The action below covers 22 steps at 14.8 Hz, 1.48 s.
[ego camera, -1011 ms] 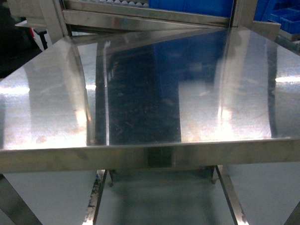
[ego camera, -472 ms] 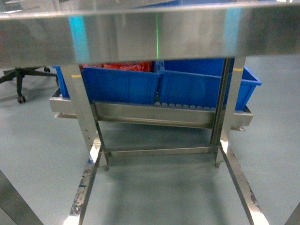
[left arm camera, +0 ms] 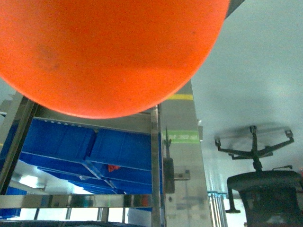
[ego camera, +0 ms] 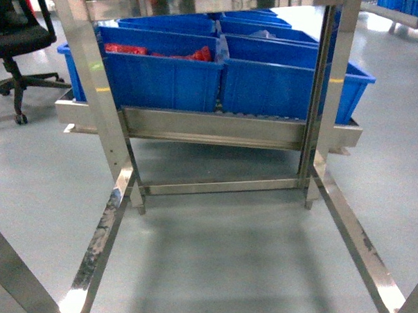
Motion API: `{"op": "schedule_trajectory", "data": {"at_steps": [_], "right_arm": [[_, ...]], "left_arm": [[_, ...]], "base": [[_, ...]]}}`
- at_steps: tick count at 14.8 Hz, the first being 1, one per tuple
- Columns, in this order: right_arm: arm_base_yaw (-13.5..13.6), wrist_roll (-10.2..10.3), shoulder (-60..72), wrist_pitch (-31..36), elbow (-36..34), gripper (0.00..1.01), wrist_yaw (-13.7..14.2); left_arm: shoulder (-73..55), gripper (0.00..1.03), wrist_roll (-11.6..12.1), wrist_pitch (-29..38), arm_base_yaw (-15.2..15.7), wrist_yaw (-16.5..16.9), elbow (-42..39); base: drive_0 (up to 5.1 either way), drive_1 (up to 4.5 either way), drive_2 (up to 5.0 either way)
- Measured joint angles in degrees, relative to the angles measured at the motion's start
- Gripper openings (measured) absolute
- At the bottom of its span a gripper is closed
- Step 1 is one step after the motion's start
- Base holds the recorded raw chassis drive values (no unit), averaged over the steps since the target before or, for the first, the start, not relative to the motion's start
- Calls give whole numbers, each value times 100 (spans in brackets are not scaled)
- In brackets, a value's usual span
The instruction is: Pick capacitor and pack into box
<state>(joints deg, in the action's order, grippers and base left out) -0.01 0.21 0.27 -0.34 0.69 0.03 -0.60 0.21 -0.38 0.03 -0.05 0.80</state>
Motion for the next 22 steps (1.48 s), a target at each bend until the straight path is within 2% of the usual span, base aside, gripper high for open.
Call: {"op": "schedule_trajectory", "data": {"at_steps": [14,22], "right_arm": [[0,-7,-2,-4,0,98,4],[0,-7,0,11,0,98,-4]], "left_arm": [[0,43,2,9,0,22,0],[0,43,2,0,0,4,0]], "base": [[0,0,0],[-488,257,257]]}}
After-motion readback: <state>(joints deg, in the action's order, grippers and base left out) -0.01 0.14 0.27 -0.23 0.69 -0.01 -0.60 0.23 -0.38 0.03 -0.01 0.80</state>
